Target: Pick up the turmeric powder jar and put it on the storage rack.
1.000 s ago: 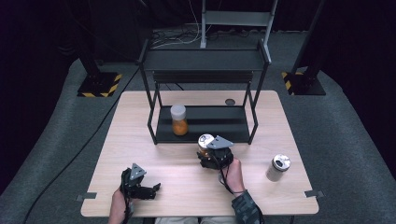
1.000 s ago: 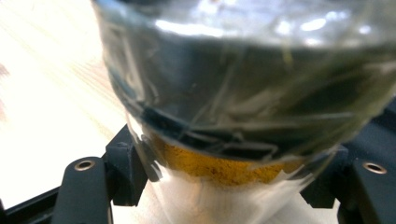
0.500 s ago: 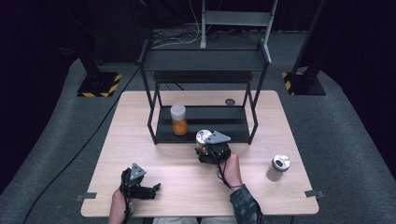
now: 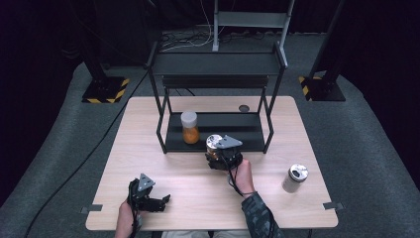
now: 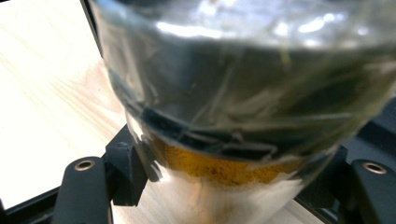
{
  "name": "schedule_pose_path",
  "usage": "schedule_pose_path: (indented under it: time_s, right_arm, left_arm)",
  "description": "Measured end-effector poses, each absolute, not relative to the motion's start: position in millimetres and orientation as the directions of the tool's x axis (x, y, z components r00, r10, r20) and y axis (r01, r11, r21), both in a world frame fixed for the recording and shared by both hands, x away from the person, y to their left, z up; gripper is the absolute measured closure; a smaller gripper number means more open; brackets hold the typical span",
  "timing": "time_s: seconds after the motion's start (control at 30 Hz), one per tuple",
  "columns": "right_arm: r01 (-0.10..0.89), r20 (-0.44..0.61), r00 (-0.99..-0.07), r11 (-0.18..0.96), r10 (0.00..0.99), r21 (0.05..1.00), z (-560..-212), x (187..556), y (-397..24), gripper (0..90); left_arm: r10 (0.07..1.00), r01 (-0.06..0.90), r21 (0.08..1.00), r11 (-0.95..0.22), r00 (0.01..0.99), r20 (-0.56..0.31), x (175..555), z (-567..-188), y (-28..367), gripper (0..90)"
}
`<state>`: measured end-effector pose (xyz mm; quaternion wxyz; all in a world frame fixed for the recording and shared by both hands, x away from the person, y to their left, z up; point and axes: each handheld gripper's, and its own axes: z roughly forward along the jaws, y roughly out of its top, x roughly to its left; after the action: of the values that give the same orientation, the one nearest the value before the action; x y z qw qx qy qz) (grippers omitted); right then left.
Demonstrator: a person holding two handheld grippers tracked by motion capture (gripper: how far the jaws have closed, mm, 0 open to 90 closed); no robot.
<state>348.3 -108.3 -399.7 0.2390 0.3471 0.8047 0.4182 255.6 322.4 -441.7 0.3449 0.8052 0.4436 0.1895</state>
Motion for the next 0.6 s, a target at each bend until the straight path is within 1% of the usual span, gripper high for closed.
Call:
schedule_pose_path:
  time_s: [0.6]
  right_arm:
    - [0.37, -0.09, -0.638, 0.407, 0.765, 0.835, -399, 363, -104, 30.4]
  left_arm:
    - [0.845, 0.584, 0.724, -0.369, 0.535, -0.001, 256, -442, 322, 0.9]
